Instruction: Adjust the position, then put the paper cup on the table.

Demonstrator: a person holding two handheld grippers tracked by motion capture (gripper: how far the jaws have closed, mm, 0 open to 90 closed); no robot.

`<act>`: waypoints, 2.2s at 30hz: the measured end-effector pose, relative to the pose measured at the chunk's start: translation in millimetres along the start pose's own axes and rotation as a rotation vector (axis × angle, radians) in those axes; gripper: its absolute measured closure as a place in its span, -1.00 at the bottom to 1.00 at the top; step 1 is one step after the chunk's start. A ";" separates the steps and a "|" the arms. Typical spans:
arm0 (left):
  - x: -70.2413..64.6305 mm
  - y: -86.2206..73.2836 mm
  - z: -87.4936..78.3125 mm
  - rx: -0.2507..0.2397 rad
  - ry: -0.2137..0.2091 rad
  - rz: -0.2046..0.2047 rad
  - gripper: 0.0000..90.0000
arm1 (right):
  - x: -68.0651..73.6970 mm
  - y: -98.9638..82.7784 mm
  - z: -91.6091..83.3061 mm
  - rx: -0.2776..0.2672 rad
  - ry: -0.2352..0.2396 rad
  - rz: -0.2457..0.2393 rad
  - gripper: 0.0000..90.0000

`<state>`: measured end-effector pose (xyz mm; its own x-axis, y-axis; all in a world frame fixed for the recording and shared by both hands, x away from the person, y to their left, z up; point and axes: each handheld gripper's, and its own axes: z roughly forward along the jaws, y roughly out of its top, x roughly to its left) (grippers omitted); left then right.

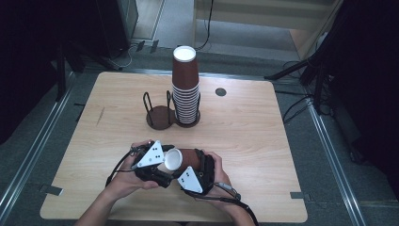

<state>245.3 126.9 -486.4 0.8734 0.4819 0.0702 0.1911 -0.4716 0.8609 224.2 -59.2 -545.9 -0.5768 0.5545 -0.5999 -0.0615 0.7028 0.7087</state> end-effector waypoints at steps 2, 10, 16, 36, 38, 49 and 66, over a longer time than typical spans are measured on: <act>-0.8 0.0 0.2 0.001 -0.006 0.004 -0.67 | 0.7 0.0 0.2 0.000 0.003 -0.005 -0.78; -1.1 -0.2 0.9 0.006 -0.021 0.003 -0.50 | 1.7 -2.1 0.5 0.007 0.025 -0.020 -0.79; 0.4 0.4 1.1 0.009 -0.013 -0.017 -0.49 | -0.1 -2.4 0.0 -0.002 0.032 -0.022 -0.82; 18.7 -3.1 -9.9 -0.094 0.170 -0.138 -0.48 | -24.7 8.7 -17.0 -0.039 -0.021 0.107 -1.00; 19.6 -3.4 -11.3 -0.102 0.174 -0.139 -0.48 | -28.3 9.0 -16.8 -0.034 -0.040 0.144 -1.00; 23.1 -2.7 -22.9 -0.218 0.242 -0.200 -0.48 | -41.3 6.1 -17.3 -0.043 -0.140 0.306 -1.00; 27.6 -8.5 -25.7 -0.375 0.305 -0.260 -0.48 | -62.2 7.3 -22.8 0.006 -0.108 0.752 -1.00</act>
<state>256.3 163.2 -478.8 0.6385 0.7660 -0.0745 0.1619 -0.0392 0.9860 241.1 -98.7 -494.9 -0.3785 0.9255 0.0106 0.3211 0.1205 0.9394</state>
